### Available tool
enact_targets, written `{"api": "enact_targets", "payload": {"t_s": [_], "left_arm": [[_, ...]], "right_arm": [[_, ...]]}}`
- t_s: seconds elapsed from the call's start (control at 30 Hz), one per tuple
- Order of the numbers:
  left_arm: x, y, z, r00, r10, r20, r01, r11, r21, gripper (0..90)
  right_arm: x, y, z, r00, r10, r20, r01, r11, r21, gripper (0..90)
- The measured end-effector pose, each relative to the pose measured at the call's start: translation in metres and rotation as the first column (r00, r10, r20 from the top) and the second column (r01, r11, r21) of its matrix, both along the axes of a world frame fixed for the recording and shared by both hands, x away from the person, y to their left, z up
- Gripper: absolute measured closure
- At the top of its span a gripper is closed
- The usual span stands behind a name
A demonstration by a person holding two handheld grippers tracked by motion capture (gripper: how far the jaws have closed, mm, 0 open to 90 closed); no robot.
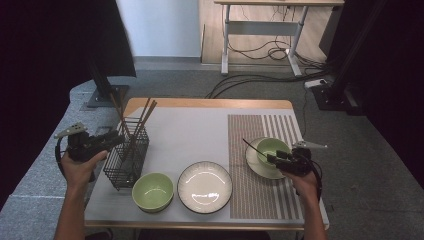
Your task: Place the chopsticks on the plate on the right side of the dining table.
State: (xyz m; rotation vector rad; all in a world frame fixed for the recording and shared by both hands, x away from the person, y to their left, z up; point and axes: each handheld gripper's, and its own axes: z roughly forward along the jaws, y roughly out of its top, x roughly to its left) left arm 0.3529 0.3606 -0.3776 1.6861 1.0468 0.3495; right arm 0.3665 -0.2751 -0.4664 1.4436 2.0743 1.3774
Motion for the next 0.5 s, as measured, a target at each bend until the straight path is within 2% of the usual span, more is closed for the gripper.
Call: {"api": "enact_targets", "payload": {"t_s": [0.5], "left_arm": [[0.015, 0.003, -0.009, 0.9988, 0.036, -0.034, -0.035, 0.9992, 0.021, 55.4]], "right_arm": [[0.001, 0.003, -0.002, 0.9999, 0.008, -0.009, -0.009, 1.0, -0.007, 46.5]]}}
